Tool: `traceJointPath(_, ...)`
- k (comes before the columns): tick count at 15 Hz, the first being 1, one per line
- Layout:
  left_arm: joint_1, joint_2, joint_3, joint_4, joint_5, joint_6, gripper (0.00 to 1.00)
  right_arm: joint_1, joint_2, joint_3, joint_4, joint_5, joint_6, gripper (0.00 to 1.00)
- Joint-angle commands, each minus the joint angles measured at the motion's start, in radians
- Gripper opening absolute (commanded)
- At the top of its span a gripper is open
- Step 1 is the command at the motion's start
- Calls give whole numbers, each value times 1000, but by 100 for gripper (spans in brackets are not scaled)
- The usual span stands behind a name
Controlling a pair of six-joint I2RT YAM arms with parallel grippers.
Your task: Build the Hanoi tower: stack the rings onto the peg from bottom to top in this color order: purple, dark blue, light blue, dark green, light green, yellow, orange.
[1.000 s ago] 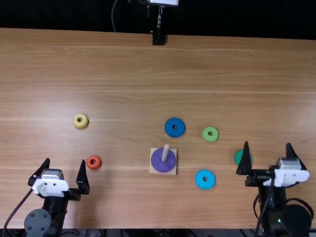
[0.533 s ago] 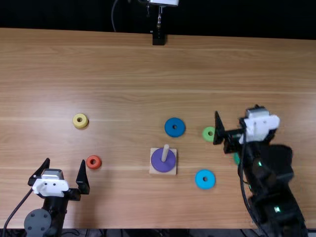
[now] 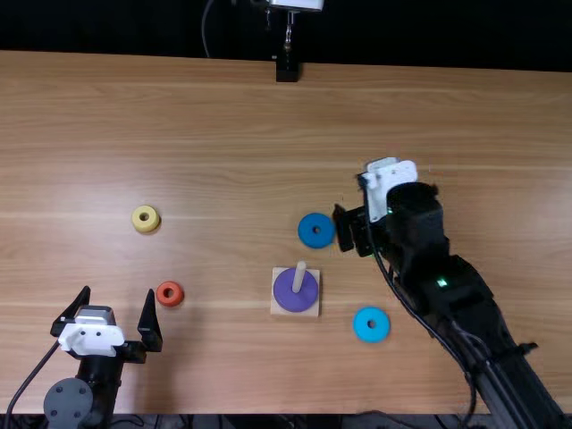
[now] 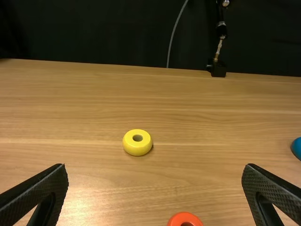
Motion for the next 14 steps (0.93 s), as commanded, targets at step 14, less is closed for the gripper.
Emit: traceJointPath(14,11,-12,-49,-14,13,4,100,37,449,261,-103,-147,174,100)
